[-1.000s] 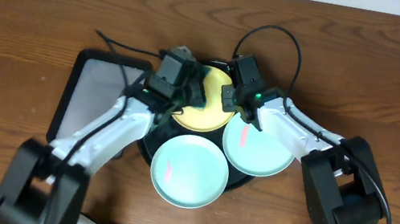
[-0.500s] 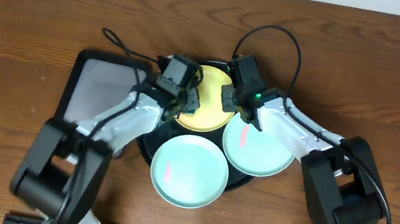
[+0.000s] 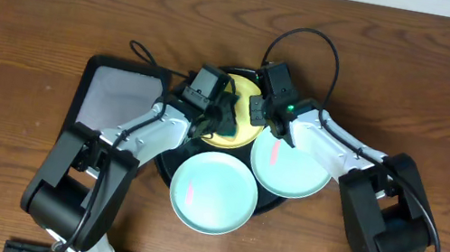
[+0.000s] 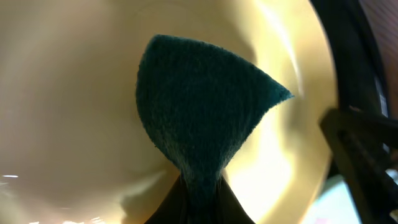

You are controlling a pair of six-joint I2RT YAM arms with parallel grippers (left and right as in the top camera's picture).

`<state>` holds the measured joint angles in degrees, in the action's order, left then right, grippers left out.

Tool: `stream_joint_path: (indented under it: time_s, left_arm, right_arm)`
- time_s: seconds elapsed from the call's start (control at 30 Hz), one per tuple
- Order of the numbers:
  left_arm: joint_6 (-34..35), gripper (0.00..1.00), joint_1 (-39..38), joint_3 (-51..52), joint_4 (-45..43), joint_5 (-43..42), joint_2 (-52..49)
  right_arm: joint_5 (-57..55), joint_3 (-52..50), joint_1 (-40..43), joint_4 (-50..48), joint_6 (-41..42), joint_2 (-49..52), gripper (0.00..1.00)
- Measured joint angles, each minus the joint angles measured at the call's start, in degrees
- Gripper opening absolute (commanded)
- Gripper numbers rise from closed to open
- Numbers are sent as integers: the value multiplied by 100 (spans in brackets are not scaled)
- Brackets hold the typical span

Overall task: Clean dirty plates on tray and stack at the side
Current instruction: 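Scrub the yellow plate with the sponge while right gripper holds it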

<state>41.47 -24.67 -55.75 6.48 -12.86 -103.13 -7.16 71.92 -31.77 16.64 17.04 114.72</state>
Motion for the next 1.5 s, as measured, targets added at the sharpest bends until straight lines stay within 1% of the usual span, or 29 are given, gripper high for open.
stream_joint_path:
  time_s: [0.17, 0.27, 0.43, 0.53, 0.7, 0.9, 1.1, 1.23, 1.33, 1.4, 1.5]
  left_arm:
    - [7, 7, 149, -63, 125, -216, 17]
    - [-9, 7, 245, -118, 267, -201, 181]
    - [-170, 7, 275, -190, 636, 304, 798]
    - [-306, 7, 275, -251, 761, 664, 874]
    - [-433, 8, 275, -251, 780, 1023, 586]
    - [-417, 7, 267, -254, 654, 1152, -96]
    - [-398, 7, 229, -321, 407, 855, -271]
    - [-396, 8, 225, -321, -116, 90, -385]
    - [-396, 7, 195, -323, -269, -437, -396]
    - [-396, 7, 166, -323, -227, -522, -328]
    - [-426, 7, 166, -323, -35, -352, 48]
  right_arm:
    - [2, -2, 0, 0, 0, 0, 2]
    - [0, 0, 2, 0, 0, 0, 2]
    - [2, -2, 0, -2, 0, 0, 3]
    - [2, -2, 0, 0, 0, 0, 3]
    - [4, 0, 0, 0, 0, 0, 3]
    - [4, 0, 0, -2, 0, 0, 3]
    - [-2, 0, 0, 4, 0, 0, 3]
    - [-20, -2, 2, 2, 0, 0, 3]
    - [-20, 0, 2, 0, 0, 0, 4]
    - [-20, 0, 2, 0, 0, 0, 4]
    - [-17, -2, 2, -7, 0, 0, 4]
